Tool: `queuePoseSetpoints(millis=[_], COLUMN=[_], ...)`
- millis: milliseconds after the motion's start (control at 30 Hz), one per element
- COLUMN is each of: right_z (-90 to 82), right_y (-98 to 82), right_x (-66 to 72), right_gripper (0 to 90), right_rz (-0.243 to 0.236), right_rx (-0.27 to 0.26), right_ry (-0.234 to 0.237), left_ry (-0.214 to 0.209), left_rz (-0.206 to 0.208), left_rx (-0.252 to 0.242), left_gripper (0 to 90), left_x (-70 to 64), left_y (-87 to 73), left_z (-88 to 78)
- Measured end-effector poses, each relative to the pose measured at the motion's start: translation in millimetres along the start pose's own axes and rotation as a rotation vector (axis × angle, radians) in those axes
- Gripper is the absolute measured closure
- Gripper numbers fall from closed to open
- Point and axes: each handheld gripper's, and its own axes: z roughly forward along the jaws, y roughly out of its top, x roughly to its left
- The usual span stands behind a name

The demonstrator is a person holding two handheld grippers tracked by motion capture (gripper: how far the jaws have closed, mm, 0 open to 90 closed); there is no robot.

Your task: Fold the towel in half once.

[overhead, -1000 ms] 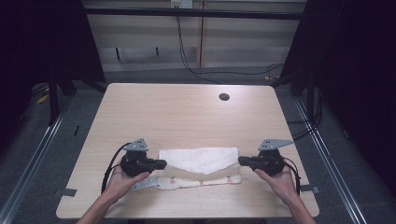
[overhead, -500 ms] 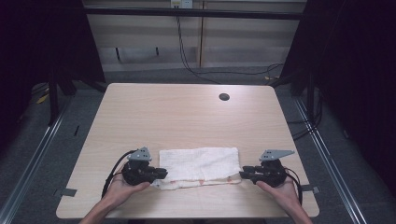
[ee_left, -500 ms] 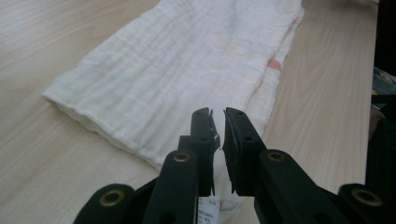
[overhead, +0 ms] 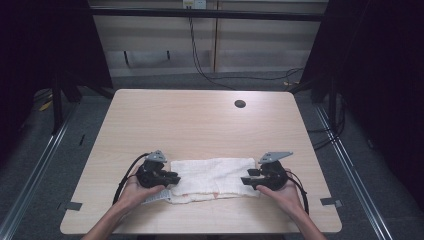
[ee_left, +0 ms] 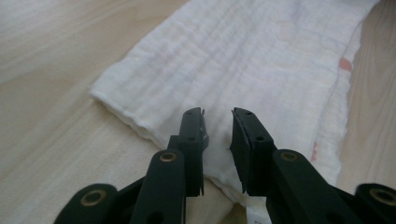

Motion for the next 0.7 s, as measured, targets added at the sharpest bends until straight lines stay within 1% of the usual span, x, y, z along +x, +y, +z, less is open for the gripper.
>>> queuePoseSetpoints(millis=[33,67,100,133,167,200,233,267,300,333,367,400,433,467,500,533,567,600,633,667,700], right_z=[5.1,10.1,15.1,15.6,14.0,12.2,12.2,8.9,8.9,4.5,2.4,2.4,-0.4,-6.9,-6.9,-12.4,-14.8,-17.5,-20.2,-23.2,-23.2], right_y=[0.1,-1.2,-3.6,-5.4,-5.6,-6.3,-6.3,-10.1,-10.1,-13.2,-15.0,-15.0,-16.3,-17.7,-17.7,-23.1,-25.7,-26.5,-26.8,-26.8,-26.8], right_x=[-0.4,-1.1,-0.9,-0.4,-1.1,-2.0,-2.0,-5.1,-5.1,-10.7,-13.9,-13.9,-16.6,-22.3,-22.3,-30.2,-32.2,-32.4,-32.0,-30.2,-30.2], right_gripper=[54.9,57.2,60.8,63.5,69.0,74.0,74.0,81.1,81.1,86.2,87.2,87.2,87.8,88.1,88.1,88.0,87.0,82.3,77.6,75.3,75.3], right_rz=[0.006,0.017,0.008,-0.016,-0.009,-0.017,-0.017,-0.009,-0.009,0.006,0.014,0.014,0.015,-0.009,-0.009,0.023,0.029,0.028,0.023,0.035,0.035], right_rx=[0.001,0.002,0.024,0.007,0.017,0.022,0.022,0.018,0.018,0.021,0.017,0.017,0.022,0.042,0.042,0.033,0.027,0.034,0.03,0.012,0.012], right_ry=[0.008,0.029,0.025,0.009,0.002,-0.016,-0.016,-0.02,-0.02,-0.029,-0.032,-0.032,-0.045,-0.086,-0.086,-0.062,-0.058,-0.073,-0.082,-0.088,-0.088], left_ry=[0.004,-0.002,-0.001,-0.001,-0.002,-0.018,-0.018,-0.024,-0.024,-0.038,-0.048,-0.048,-0.049,-0.07,-0.07,-0.063,-0.073,-0.078,-0.075,-0.06,-0.06], left_rz=[0.004,0.002,0.0,0.0,0.008,-0.003,-0.003,0.004,0.004,-0.003,0.012,0.012,0.018,0.025,0.025,0.055,0.054,0.054,0.051,0.055,0.055], left_rx=[0.004,-0.002,-0.001,-0.001,0.0,0.0,0.0,0.0,0.0,0.004,0.01,0.01,0.005,0.011,0.011,0.031,0.017,-0.004,-0.012,-0.017,-0.017], left_gripper=[72.5,71.8,71.4,70.9,69.7,67.4,65.2,64.5,64.4,63.8,63.4,62.9,62.9,57.3,55.5,54.3,53.5,53.3,53.1,53.0,53.0], left_x=[-1.5,-2.4,-3.5,-3.5,-6.0,-6.8,-6.8,-8.9,-8.9,-11.9,-13.8,-13.8,-17.3,-21.8,-21.8,-26.4,-27.1,-25.9,-24.5,-22.4,-22.4], left_y=[0.1,-0.1,-0.1,-0.1,0.8,1.6,1.6,3.4,3.4,6.0,7.4,7.4,9.2,13.8,13.8,21.9,25.7,29.5,33.5,37.0,37.0], left_z=[0.2,1.2,1.9,1.9,3.4,4.5,4.5,7.1,7.1,10.2,11.8,11.8,15.1,19.4,19.4,20.3,19.1,16.9,14.8,12.5,12.5])
